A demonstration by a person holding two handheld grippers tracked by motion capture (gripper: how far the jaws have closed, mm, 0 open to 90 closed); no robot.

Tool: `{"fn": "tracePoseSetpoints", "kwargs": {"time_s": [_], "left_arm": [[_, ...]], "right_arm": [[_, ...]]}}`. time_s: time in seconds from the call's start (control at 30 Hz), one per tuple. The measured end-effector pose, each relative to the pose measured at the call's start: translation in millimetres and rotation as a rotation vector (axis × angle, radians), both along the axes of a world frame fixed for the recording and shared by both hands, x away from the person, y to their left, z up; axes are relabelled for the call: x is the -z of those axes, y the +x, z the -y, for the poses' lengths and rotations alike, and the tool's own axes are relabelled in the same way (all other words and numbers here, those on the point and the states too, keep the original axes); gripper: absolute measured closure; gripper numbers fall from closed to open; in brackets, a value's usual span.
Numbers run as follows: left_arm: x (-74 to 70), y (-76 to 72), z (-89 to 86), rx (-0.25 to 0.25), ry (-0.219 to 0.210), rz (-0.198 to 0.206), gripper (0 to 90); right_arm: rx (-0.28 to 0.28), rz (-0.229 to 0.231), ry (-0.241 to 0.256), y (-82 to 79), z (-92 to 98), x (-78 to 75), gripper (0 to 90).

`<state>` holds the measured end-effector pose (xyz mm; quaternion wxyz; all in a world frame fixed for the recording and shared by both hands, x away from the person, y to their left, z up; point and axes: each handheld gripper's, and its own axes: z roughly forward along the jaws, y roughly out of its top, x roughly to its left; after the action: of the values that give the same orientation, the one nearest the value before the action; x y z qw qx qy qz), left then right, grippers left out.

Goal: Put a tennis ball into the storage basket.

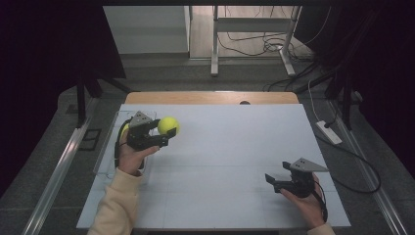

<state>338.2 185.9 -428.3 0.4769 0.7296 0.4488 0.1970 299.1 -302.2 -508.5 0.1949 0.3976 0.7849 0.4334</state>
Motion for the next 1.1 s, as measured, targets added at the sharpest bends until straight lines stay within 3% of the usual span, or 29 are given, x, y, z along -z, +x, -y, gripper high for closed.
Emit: {"fn": "tracePoseSetpoints", "kwargs": {"time_s": [1.1], "left_arm": [[-1.8,-7.5,-29.6,-0.092,0.006,0.011,28.3]], "right_arm": [[-0.005,0.0,-0.003,0.2,-0.7,0.7,13.3]]}}
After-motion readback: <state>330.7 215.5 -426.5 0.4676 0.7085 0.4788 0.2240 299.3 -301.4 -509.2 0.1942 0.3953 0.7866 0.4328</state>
